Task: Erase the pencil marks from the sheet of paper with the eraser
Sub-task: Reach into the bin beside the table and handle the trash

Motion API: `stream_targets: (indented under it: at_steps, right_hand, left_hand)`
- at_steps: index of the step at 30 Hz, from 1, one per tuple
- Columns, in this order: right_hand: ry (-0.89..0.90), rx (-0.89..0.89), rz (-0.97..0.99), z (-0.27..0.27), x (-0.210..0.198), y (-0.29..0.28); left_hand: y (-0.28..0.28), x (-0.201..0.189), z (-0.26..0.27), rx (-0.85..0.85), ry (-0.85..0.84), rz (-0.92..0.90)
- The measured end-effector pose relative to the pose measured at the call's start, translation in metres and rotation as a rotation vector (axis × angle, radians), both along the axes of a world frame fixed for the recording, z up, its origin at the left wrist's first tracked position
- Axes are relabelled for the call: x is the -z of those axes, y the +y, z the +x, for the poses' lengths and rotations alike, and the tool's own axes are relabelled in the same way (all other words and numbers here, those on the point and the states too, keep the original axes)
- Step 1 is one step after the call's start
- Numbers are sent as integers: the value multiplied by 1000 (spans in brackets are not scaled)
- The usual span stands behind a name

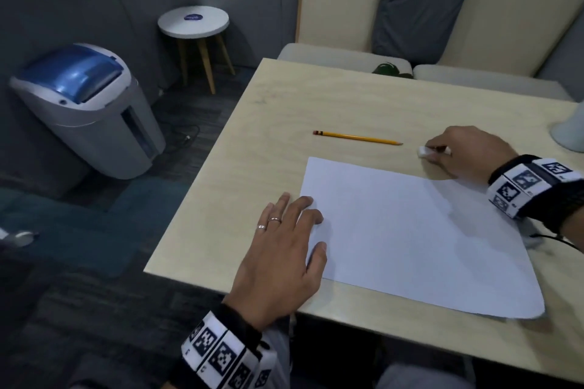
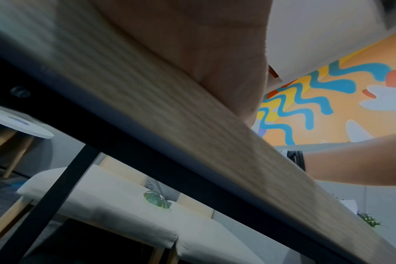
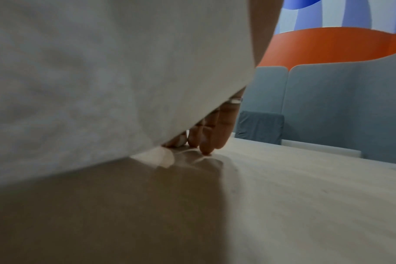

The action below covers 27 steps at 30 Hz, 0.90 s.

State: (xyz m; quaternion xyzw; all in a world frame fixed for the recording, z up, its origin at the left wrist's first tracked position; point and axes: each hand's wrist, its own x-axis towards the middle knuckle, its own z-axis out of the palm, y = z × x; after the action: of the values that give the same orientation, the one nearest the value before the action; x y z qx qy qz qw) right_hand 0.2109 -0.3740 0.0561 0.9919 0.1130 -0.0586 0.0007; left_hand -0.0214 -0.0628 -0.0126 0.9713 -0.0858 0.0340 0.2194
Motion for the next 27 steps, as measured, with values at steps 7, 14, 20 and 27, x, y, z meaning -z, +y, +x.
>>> stream_targets:
  at_steps: [7, 14, 20, 27]
  right_hand:
    - [-487, -114, 204, -94, -12, -32]
    - [-338, -79, 509, -232, 2, -13]
    - [12, 41, 225, -239, 85, -36]
    - [-28, 77, 369, -240, 93, -36]
  left_hand:
    - [0, 5, 0, -5, -30, 20]
    - [-6, 7, 0, -26, 18, 109]
    - [-7, 1, -4, 291, 82, 241]
    - [164, -73, 20, -450, 748, 507]
